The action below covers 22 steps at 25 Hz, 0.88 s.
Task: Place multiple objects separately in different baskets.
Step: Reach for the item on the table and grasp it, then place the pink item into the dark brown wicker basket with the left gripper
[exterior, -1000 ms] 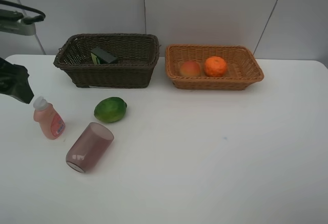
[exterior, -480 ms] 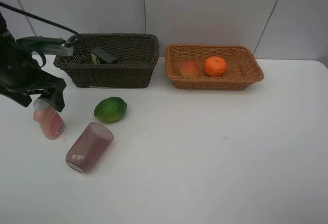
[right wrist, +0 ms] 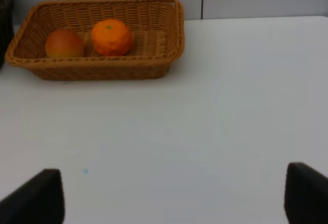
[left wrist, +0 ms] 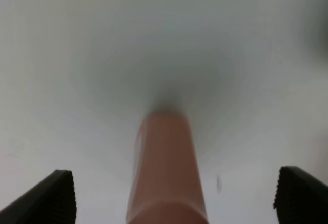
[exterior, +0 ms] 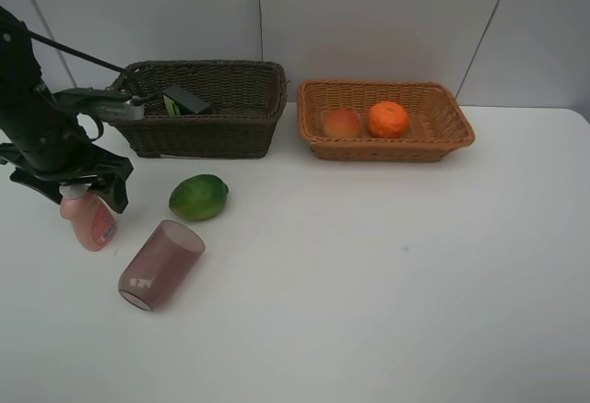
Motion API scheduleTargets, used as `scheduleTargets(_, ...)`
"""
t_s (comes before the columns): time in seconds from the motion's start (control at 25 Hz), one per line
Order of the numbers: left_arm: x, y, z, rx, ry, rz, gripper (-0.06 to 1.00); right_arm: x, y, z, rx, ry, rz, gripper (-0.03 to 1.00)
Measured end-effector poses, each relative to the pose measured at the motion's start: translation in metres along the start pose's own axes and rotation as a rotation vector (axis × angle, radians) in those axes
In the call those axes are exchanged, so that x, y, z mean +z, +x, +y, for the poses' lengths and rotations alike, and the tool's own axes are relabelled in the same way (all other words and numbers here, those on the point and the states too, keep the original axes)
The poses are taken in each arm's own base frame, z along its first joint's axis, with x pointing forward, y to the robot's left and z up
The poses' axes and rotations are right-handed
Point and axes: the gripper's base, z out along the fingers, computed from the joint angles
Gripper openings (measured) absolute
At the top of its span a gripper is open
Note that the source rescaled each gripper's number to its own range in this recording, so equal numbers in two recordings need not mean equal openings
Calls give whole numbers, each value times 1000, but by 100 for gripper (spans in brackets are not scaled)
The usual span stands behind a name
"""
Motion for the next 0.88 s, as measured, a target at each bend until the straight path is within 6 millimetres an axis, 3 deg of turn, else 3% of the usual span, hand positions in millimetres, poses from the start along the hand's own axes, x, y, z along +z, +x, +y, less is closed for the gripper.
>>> scheduleTargets(0.08, 1, 0, 0, 0, 0, 3, 80, 0, 0, 0, 0, 0, 0, 79)
scheduleTargets(0.12, 2, 0, 0, 0, 0, 4, 65, 0, 0, 0, 0, 0, 0, 79)
scheduleTargets(0.24, 2, -1, 0, -1, 0, -7, 2, 0, 0, 0, 0, 0, 0, 79)
scheduleTargets(0.88, 2, -1, 0, -23, 0, -7, 1, 0, 0, 0, 0, 0, 0, 79)
